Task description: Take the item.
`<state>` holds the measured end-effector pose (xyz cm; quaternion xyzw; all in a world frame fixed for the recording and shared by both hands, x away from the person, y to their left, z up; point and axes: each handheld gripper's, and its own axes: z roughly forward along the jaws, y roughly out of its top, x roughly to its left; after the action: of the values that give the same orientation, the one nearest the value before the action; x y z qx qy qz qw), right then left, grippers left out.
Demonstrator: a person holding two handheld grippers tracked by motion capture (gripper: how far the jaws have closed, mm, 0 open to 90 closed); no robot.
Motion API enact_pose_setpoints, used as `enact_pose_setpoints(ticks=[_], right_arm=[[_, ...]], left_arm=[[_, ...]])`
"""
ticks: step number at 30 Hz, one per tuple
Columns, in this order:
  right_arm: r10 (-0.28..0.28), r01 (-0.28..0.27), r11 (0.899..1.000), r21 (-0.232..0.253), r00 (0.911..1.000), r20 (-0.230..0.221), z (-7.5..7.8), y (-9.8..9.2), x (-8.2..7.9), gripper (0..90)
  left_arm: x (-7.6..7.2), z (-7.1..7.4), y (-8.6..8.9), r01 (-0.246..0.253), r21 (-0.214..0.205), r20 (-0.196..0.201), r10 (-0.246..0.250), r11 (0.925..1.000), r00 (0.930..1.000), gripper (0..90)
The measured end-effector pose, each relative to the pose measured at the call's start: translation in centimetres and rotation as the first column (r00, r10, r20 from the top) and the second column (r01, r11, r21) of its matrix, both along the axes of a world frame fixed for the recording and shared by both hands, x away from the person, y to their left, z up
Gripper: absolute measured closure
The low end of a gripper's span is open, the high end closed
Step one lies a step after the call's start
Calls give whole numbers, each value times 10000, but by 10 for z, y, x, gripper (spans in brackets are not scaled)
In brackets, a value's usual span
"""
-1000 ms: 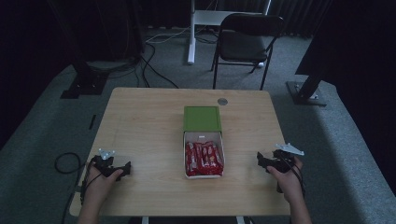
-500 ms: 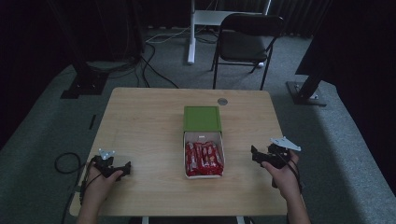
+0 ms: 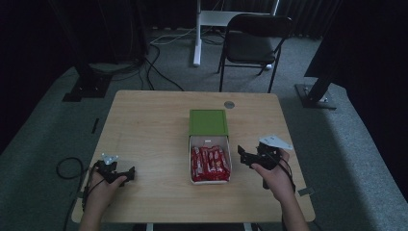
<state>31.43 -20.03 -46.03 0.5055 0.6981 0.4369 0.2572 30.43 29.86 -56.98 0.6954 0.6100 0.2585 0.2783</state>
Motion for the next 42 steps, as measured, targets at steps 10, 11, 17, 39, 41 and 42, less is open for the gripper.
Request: enact_pose_setpoints(ticks=[10, 11, 17, 39, 41, 42], right_arm=[[818, -818, 9966, 91, 9966, 14, 7, 32, -2, 123], [818, -818, 9966, 91, 9966, 14, 7, 32, -2, 123], [1315, -1317, 9912, 154, 9912, 121, 13, 53, -2, 133], [2365, -2382, 9695, -586, 9710, -348, -5, 97, -5, 388], [2434, -2454, 9668, -707, 9693, -349, -8, 98, -5, 431], [2522, -2540, 9648, -675, 9671, -338, -9, 100, -6, 465]], left_arm=[[0, 0, 0, 5, 8, 3, -5, 10000, 10000, 10], [0, 0, 0, 5, 8, 3, -5, 10000, 10000, 10], [0, 0, 0, -10, -8, 16, 10, 10000, 10000, 10], [0, 0, 0, 3, 0, 1, -3, 10000, 10000, 10], [0, 0, 0, 4, -2, 1, -4, 10000, 10000, 10], [0, 0, 0, 4, 2, 2, -4, 10000, 10000, 10]])
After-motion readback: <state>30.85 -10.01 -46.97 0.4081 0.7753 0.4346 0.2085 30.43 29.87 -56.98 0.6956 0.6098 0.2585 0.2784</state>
